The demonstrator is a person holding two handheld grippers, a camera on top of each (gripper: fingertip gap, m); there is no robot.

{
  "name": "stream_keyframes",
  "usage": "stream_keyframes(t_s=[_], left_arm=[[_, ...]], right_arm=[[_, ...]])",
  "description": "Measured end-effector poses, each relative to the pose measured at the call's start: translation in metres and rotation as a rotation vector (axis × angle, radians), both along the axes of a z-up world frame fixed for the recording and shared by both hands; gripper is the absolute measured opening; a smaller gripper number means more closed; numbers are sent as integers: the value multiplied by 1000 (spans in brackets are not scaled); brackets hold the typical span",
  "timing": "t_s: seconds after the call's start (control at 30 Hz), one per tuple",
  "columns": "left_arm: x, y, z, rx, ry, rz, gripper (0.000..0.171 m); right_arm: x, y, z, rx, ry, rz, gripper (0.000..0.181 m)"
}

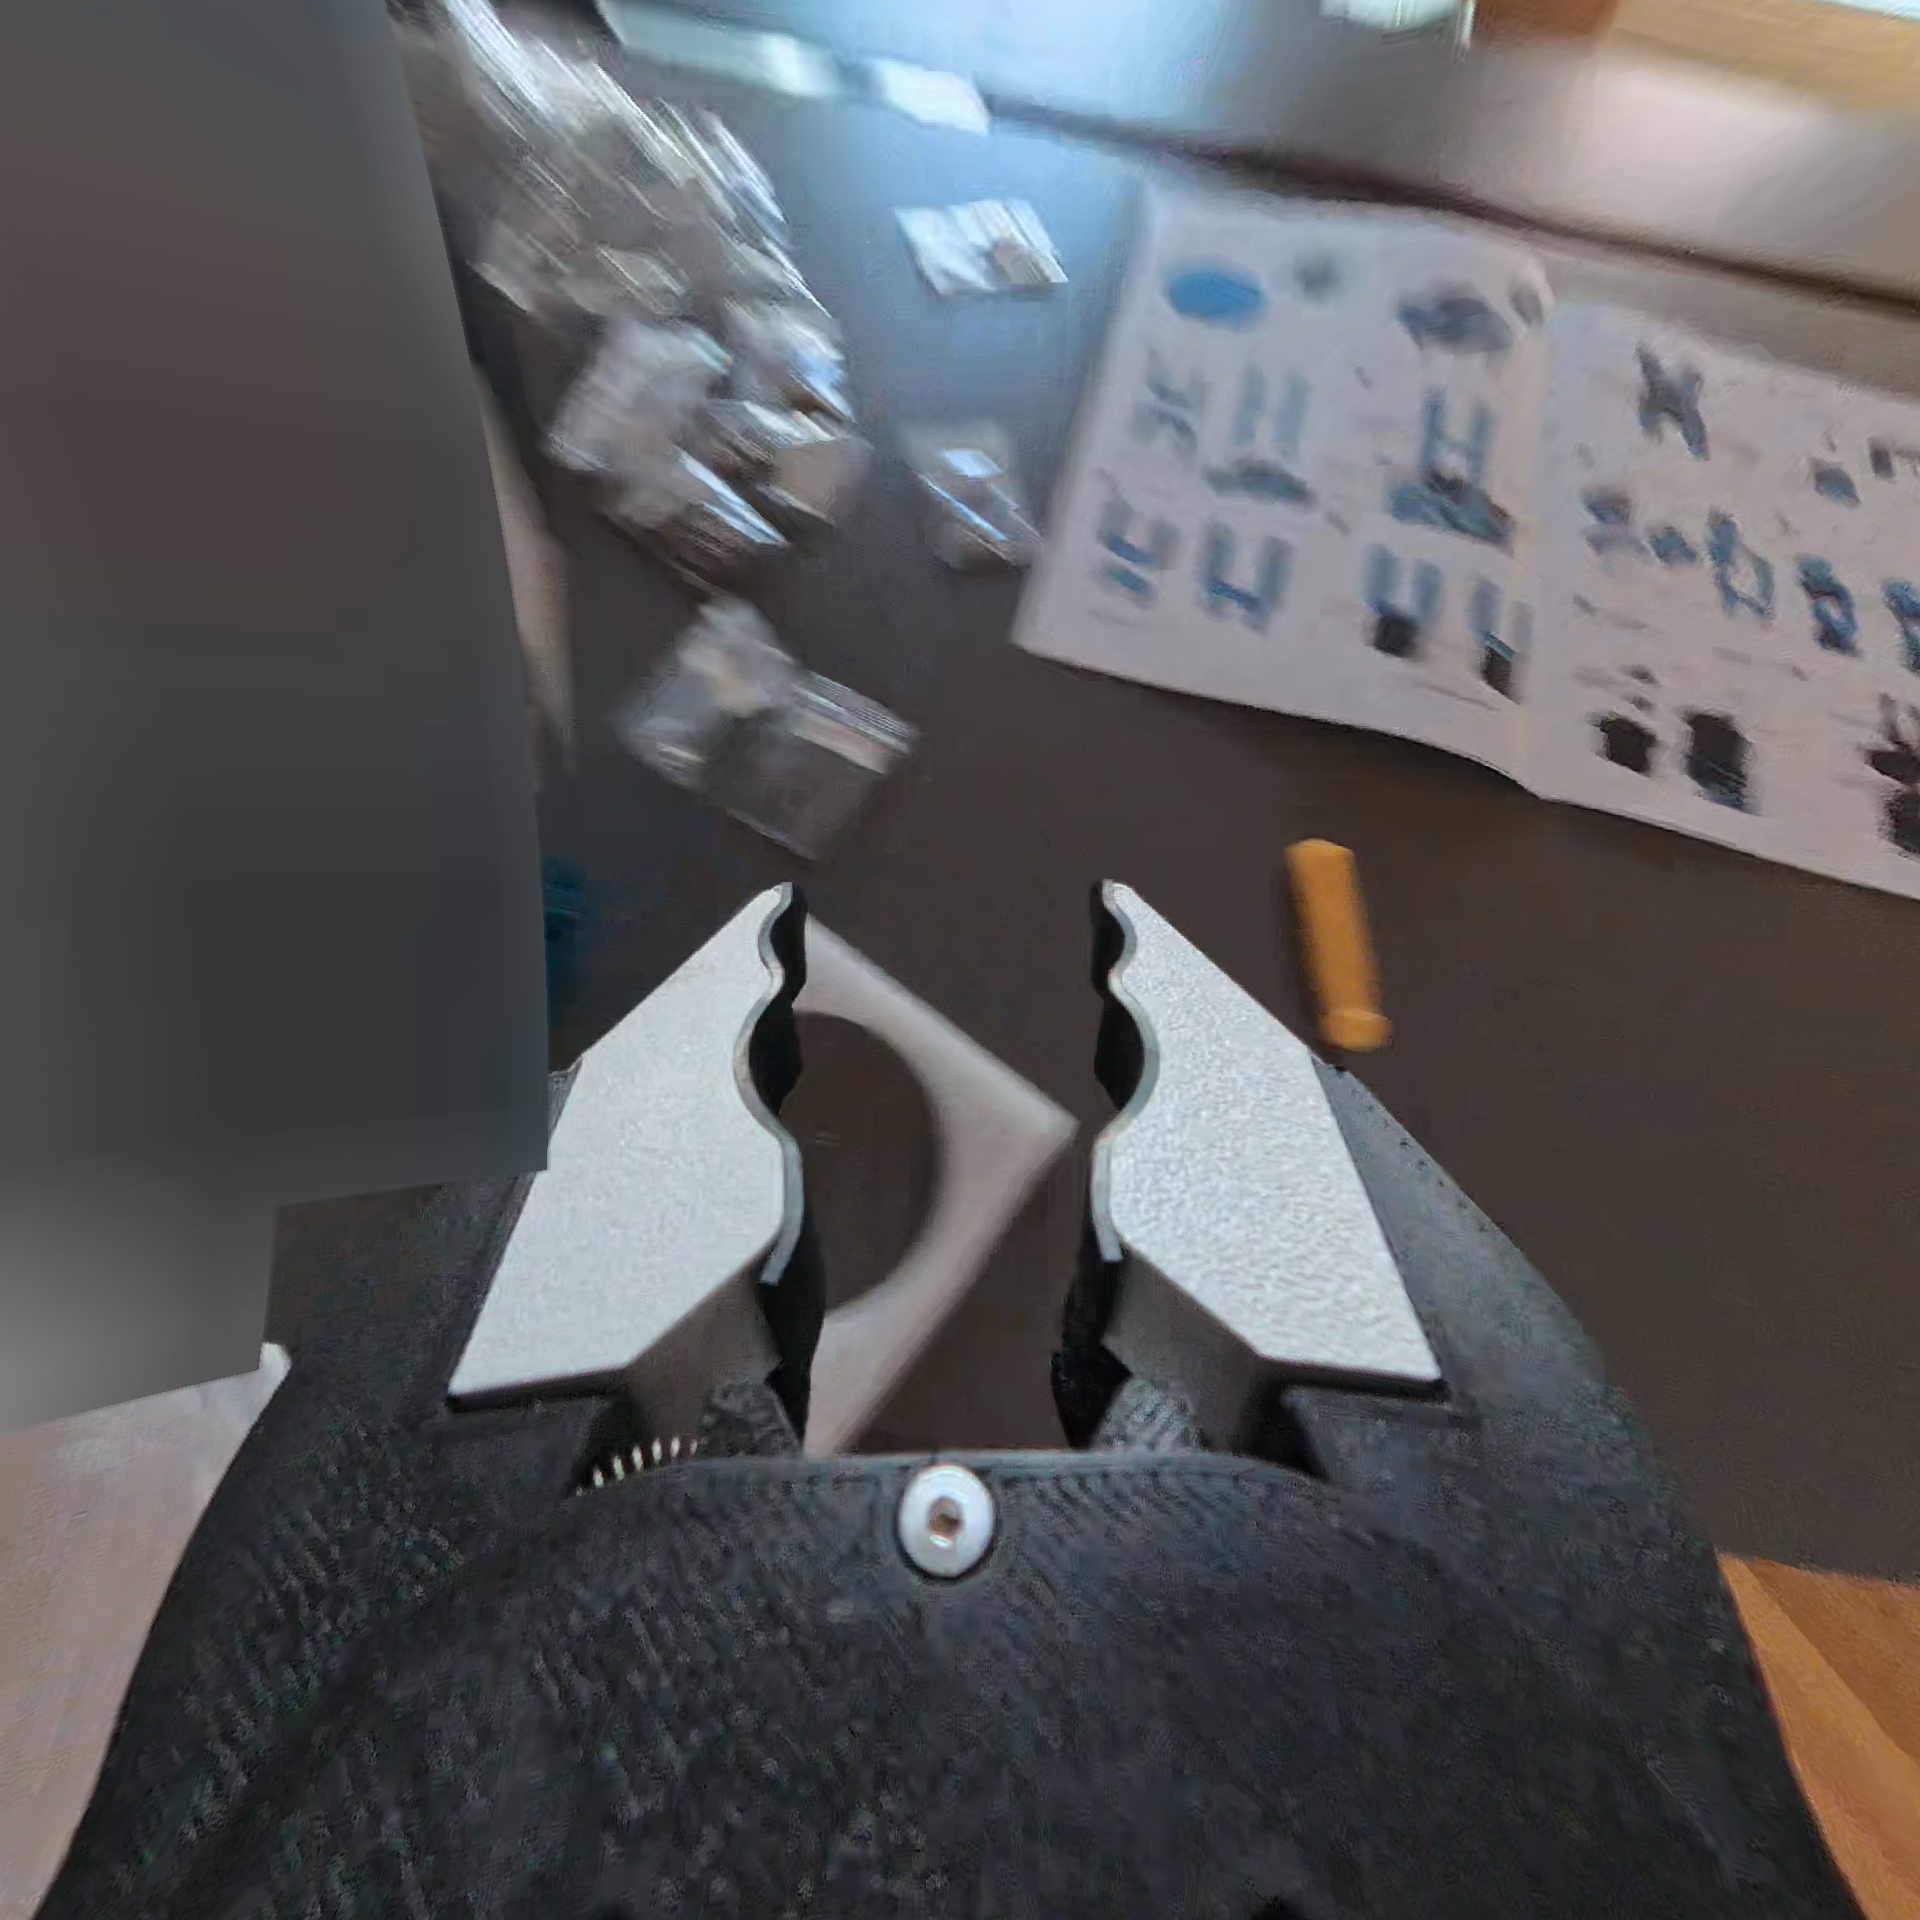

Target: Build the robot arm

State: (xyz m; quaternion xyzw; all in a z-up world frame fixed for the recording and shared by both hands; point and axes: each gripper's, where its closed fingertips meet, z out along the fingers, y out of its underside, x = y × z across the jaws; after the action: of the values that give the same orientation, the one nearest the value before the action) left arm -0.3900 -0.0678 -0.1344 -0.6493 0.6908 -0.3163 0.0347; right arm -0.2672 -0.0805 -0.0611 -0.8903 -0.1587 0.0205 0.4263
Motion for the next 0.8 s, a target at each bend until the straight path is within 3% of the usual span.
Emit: stream_keyframes(t_s=[0.1, 0.17, 0.23, 0.3, 0.37, 0.5, 0.63, 0.7, 0.8], left_arm=[[-6, 7, 16, 94, 10, 113, 0], [-16, 11, 22, 179, 34, 194, 0], [-24, 11, 28, 236, 35, 291, 0], [-30, 2, 35, 231, 20, 388, 0], [-33, -10, 45, 221, -22, 468, 0], [-48, -22, 45, 248, -33, 553, 0], [-66, -19, 32, 226, -71, 609, 0], [-74, -18, 29, 188, -124, 613, 0], [-81, -9, 30, 155, -235, 630, 0]], right_arm=[[100, 41, -35, -257, -180, -76, 51], [111, 58, -66, -436, -104, -7, 50], [103, 72, -86, -509, -74, 105, 40], [113, 66, -103, -629, -191, 134, 42], [118, 69, -108, -636, -277, 172, 36], [112, 74, -113, -623, -257, 239, 19], [104, 83, -109, -580, -262, 279, 17], [92, 85, -88, -497, -236, 277, 17], [72, 93, -34, -280, -177, 256, 16]])
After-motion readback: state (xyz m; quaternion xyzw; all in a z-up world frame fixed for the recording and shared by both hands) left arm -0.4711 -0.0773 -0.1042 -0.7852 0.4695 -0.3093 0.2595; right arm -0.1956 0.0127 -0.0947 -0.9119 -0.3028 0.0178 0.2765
